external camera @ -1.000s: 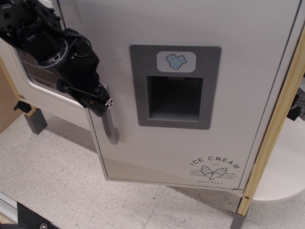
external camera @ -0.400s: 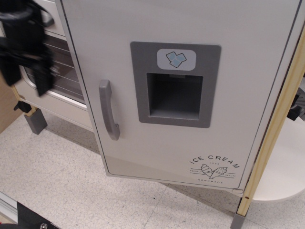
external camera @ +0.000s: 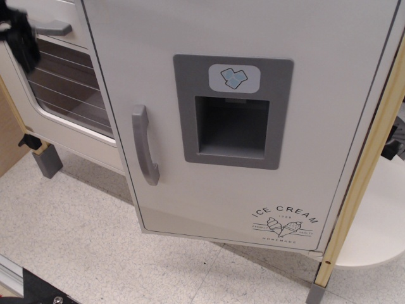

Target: Open fridge

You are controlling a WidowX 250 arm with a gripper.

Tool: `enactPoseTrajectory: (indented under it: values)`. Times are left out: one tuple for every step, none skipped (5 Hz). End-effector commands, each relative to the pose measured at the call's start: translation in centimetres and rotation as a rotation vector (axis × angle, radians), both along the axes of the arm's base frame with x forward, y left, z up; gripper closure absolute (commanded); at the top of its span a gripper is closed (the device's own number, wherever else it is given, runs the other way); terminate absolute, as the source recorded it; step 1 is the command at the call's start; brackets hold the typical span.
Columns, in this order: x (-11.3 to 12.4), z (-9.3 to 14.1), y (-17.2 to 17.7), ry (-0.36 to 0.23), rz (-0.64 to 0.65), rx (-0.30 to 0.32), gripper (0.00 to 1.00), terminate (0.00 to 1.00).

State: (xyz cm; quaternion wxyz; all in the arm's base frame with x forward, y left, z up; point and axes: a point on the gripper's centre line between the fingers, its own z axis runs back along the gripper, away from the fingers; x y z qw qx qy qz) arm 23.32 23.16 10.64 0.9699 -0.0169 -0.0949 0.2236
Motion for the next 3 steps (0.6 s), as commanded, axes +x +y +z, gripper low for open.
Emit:
enactPoseTrajectory:
  values:
    - [3.6,2.1,-1.8,-0.092,0.215,0.107,0.0,0.0]
    - [5.2,2.5,-4.3,-0.095,0.243,0.097,0.0,0.0]
    - [6.0,3.4,-6.2,-0.095,0.243,0.059,0.0,0.0]
